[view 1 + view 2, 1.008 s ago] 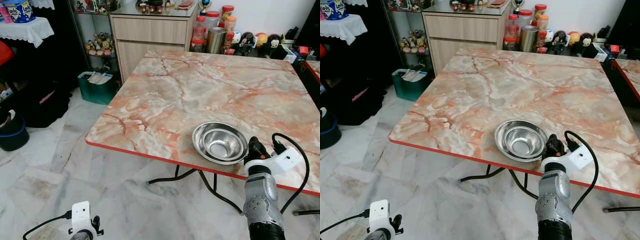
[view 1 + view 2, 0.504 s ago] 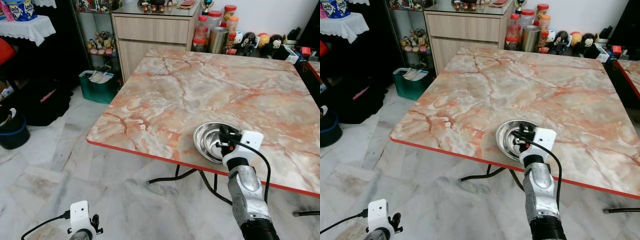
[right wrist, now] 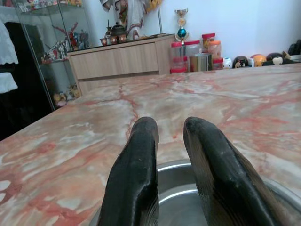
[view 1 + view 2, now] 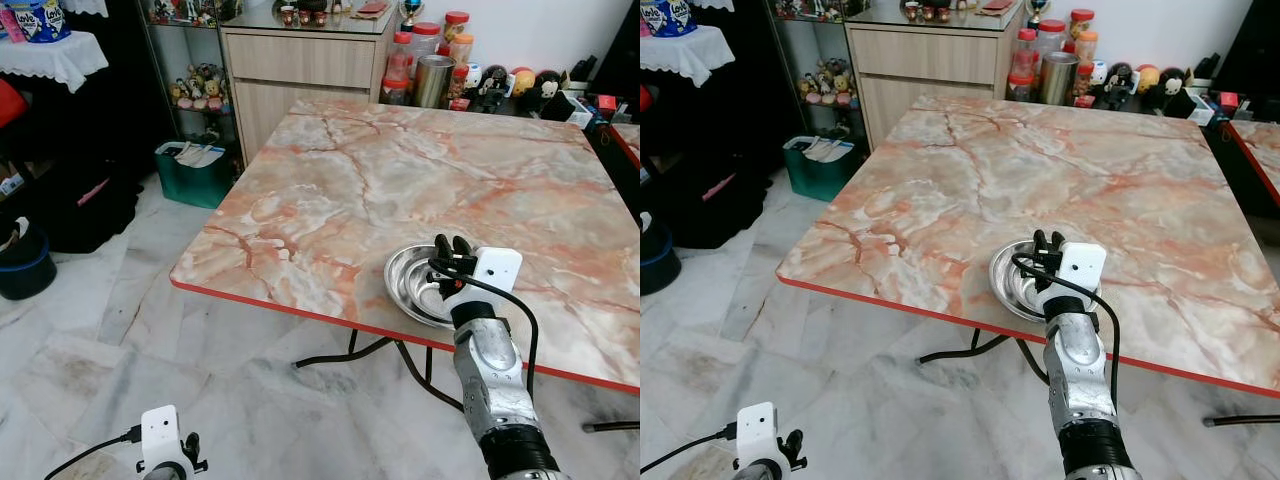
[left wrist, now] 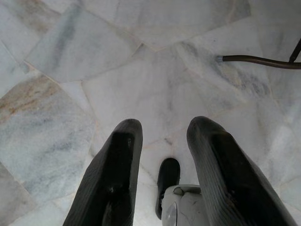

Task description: Setting the table

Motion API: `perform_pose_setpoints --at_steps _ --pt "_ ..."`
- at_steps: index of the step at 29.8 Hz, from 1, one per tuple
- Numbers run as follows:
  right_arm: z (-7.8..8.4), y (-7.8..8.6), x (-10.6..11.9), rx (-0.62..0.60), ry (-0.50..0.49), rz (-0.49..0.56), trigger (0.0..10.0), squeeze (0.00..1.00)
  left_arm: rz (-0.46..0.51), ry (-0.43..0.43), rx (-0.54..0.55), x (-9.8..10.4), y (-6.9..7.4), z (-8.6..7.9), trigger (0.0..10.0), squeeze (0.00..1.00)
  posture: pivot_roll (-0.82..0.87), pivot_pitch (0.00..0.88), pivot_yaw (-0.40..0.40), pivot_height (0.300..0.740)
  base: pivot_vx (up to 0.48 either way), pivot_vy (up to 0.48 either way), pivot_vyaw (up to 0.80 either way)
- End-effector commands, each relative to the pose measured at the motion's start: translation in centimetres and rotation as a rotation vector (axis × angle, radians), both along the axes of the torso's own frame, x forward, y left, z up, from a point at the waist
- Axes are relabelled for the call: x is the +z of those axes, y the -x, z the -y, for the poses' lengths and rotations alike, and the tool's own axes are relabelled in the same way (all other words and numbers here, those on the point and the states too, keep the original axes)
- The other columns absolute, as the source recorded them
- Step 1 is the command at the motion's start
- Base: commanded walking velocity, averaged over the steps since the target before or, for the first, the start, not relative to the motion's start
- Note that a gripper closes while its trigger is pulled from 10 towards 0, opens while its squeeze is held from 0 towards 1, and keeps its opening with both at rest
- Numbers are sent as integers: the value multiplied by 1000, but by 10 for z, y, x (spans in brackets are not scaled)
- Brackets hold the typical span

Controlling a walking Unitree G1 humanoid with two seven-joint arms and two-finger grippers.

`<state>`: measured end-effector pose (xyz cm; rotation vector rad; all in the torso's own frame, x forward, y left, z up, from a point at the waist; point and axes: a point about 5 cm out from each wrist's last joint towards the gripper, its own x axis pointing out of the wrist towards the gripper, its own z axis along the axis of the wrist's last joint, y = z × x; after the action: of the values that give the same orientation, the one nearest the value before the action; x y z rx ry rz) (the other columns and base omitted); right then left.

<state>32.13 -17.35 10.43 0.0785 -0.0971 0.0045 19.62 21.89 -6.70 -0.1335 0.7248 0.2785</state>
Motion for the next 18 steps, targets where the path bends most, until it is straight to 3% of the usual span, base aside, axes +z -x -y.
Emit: perform_pose_setpoints --at_steps 1,10,18 --pt "-1 -1 1 6 7 0 10000 0 0 17 16 -1 2 1 10000 0 66 0 -21 728 0 0 0" --pt "6 3 -7 -13 -8 -26 10000 0 -26 23 32 -6 10 0 10000 0 58 0 -33 728 0 0 0" --pt "7 7 -8 -12 3 -24 10000 0 -37 28 34 -8 14 0 10000 0 38 0 -28 728 0 434 0"
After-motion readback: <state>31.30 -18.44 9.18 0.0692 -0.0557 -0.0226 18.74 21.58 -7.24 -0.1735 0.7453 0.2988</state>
